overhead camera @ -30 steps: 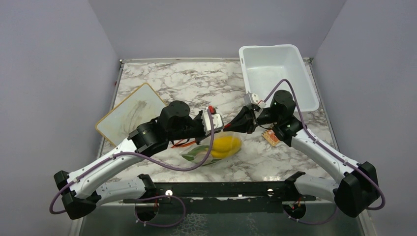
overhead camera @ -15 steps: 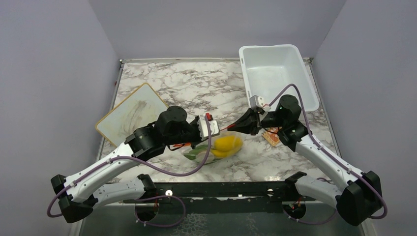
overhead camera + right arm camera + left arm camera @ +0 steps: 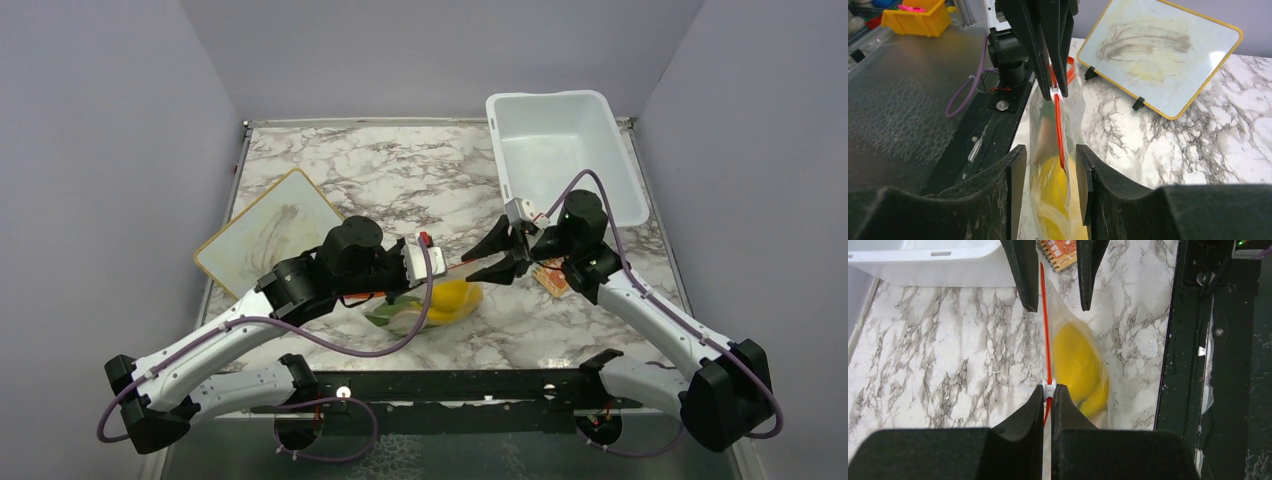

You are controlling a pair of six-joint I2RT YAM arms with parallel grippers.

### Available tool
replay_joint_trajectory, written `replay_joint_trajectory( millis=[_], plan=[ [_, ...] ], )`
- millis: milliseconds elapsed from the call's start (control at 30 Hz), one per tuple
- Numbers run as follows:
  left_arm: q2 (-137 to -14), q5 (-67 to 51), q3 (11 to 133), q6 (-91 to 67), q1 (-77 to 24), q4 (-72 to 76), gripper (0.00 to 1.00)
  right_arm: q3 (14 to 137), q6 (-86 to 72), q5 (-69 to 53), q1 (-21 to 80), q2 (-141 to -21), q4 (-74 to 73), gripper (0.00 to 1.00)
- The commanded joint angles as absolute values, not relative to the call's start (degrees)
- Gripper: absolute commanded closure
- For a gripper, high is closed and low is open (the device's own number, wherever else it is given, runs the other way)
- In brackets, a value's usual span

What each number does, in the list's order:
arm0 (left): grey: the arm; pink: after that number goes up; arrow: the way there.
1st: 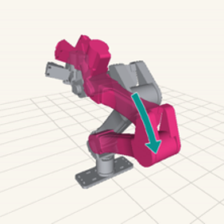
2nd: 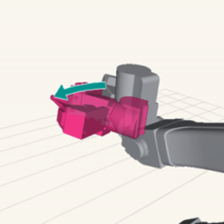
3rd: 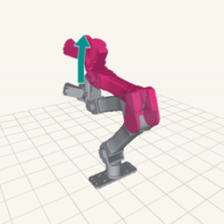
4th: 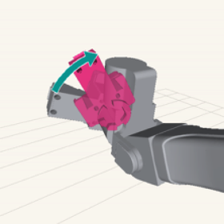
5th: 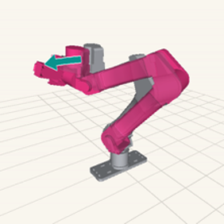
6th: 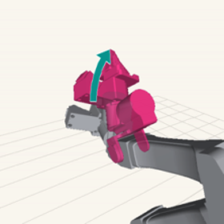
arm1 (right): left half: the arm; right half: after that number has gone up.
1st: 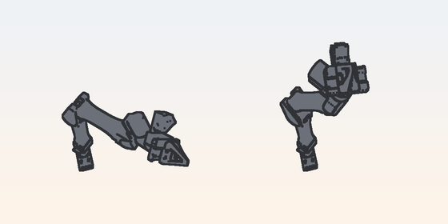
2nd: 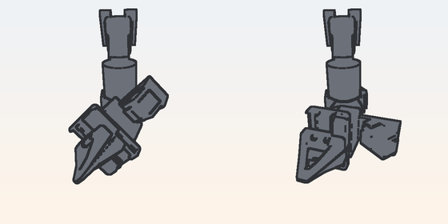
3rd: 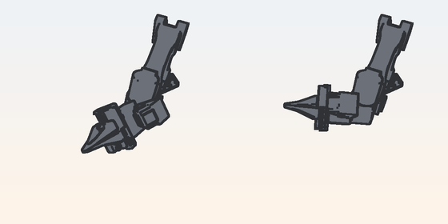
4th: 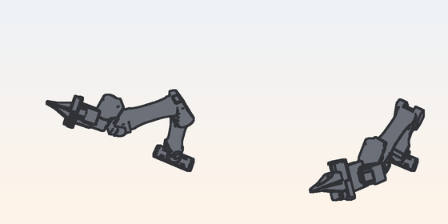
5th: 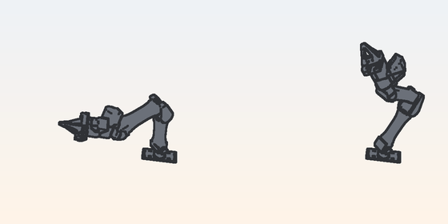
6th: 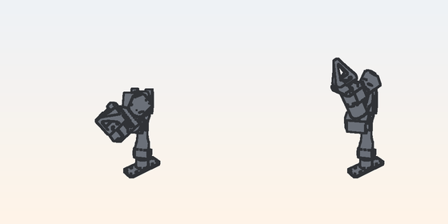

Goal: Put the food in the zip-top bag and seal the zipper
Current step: Zip the zipper food storage bag at the center of the board.

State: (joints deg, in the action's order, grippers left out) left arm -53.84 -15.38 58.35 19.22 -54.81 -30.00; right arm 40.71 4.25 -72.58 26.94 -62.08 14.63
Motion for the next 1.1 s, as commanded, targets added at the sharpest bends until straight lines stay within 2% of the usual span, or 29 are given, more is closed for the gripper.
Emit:
replay_joint_trajectory(
  millis=[0, 200, 333, 467, 900, 1067],
  plan=[
    [-54.58, -17.31, 57.98, 19.42, -54.6, -28.14, 1.0, 42.1, 2.45, -74.33, 28.12, -63.21, 17.28, 0.58],
    [-54.82, -17.66, 58.34, 18.7, -54.65, -27.64, 1.0, 41.62, -1.09, -72.79, 29.35, -64.58, 22.74, 0.63],
    [-54.59, -17.6, 58.33, 18.56, -54.6, -27.69, 1.0, 41.0, -4.33, -72.34, 29.44, -65.01, 27.54, 0.71],
    [-54.22, -17.28, 58.36, 18.33, -54.63, -27.72, 1.0, 41.35, -4.52, -70.87, 29.39, -65.01, 27.85, 0.98],
    [-51.69, -15.99, 57.73, 19.5, -54.58, -29.22, 1.0, 45.17, 6.23, -62.48, 29.26, -61.01, 11.6, 0.99],
    [-50.43, -15.16, 56.94, 21.36, -54.58, -30.58, 1.0, 43.82, 3.95, -61.97, 26.87, -59.78, 13.65, 0.99]
  ],
)
